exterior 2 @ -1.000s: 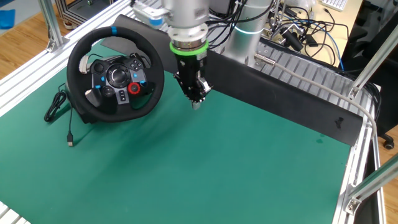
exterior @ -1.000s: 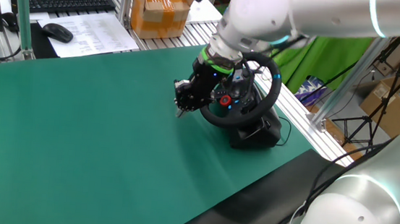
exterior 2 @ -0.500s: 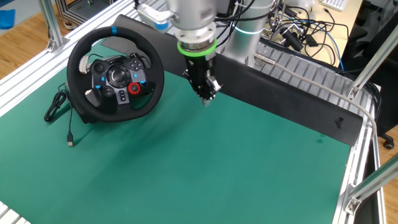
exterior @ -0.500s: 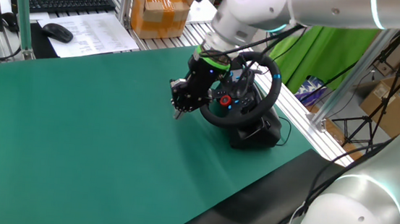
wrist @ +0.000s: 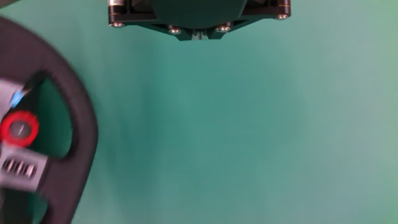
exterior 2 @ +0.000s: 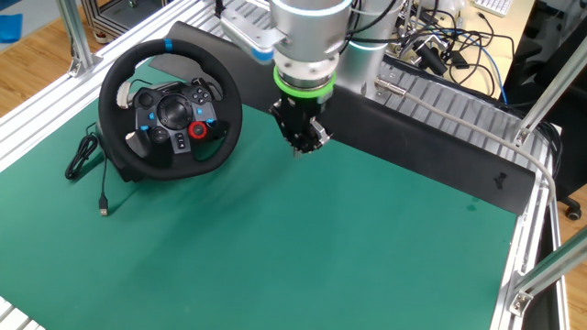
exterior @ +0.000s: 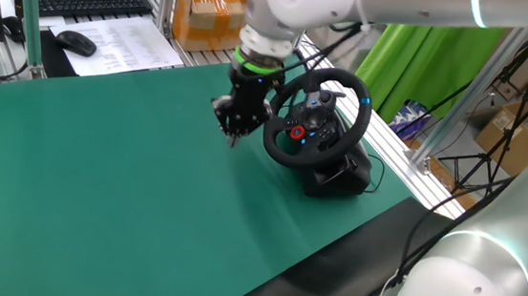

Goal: Rotate the steering wheel 90 degrees counterclockwise

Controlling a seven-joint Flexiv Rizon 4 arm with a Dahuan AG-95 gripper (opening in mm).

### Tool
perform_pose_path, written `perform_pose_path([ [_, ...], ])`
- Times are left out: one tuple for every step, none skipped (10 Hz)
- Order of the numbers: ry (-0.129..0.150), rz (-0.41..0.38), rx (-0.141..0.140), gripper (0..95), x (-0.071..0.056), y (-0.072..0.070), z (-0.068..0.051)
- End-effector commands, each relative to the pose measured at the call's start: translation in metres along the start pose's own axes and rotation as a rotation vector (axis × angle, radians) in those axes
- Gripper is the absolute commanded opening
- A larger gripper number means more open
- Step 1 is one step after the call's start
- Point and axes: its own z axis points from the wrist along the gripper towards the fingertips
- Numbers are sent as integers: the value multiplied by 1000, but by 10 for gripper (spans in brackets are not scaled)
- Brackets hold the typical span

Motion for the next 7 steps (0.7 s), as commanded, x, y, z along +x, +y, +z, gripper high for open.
perform_pose_path([
  [-28,-67,-30,0,-7,-17,-12],
  [-28,-74,-33,0,-7,-23,-13],
  [-32,-80,-30,0,-7,-30,-15],
  [-32,-79,-30,0,-9,-31,-17],
  [-33,-87,-30,0,-13,-33,-18],
  [-33,-96,-29,0,-17,-36,-18],
  [-34,-104,-28,0,-23,-39,-19],
])
